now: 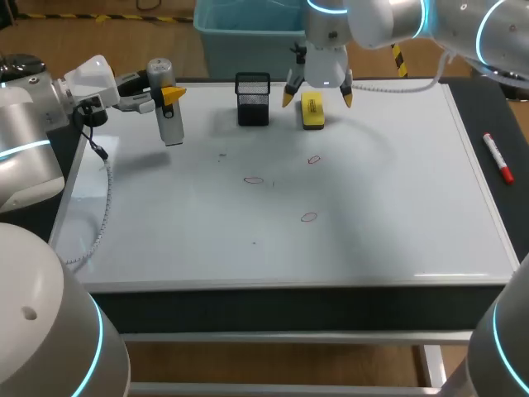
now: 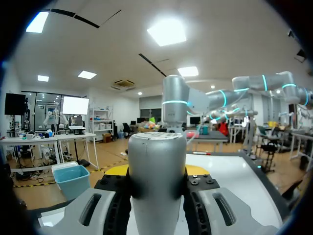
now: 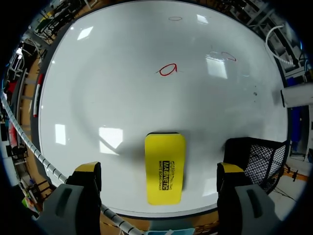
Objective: Pick up the inspection probe, press it on each red-marked spot on the whiteboard one by one, put down the probe, pick up the eraser, and wipe off all the red marks.
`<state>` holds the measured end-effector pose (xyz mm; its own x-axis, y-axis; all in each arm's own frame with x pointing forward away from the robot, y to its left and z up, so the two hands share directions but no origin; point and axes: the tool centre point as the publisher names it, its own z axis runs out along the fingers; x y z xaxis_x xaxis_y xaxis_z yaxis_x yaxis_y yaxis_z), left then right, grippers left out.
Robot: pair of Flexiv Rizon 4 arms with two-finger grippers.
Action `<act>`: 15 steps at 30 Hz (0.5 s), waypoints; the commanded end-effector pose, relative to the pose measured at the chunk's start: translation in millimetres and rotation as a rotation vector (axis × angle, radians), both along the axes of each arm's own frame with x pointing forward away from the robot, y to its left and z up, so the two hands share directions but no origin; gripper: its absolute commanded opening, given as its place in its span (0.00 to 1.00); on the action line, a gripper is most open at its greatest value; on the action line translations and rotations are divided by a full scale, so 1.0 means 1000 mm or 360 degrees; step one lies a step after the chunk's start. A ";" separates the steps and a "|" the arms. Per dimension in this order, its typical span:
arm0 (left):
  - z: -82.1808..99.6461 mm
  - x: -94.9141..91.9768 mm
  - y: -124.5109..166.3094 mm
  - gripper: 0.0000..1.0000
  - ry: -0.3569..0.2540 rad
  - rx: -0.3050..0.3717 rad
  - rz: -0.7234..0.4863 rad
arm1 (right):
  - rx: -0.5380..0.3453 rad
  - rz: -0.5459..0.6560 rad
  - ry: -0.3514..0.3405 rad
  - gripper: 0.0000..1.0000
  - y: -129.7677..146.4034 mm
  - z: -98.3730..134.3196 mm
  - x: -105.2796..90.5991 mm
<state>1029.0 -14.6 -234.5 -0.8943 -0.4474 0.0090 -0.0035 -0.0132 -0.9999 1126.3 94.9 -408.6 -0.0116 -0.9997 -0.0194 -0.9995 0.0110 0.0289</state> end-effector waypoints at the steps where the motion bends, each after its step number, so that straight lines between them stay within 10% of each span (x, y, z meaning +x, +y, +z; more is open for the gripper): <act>1: 0.001 0.000 0.000 0.00 -0.0003 -0.0001 0.0001 | -0.0007 -0.0001 0.0009 1.00 0.002 -0.002 0.001; 8: 0.001 0.000 0.000 0.00 -0.0003 -0.0001 0.0001 | -0.0019 0.0003 0.0017 0.89 0.001 -0.007 -0.004; 11: 0.001 0.000 0.000 0.00 -0.0003 -0.0001 0.0001 | -0.0030 0.0005 0.0013 0.49 0.001 -0.008 -0.004; 15: 0.001 0.000 0.000 0.00 -0.0003 -0.0001 0.0001 | -0.0041 0.0004 0.0009 0.35 -0.001 -0.007 -0.006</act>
<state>1029.0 -14.6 -234.5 -0.8943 -0.4474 0.0089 -0.0034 -0.0132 -0.9999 1120.8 94.5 -418.6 -0.0108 -0.9999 -0.0006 -0.9993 0.0108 0.0357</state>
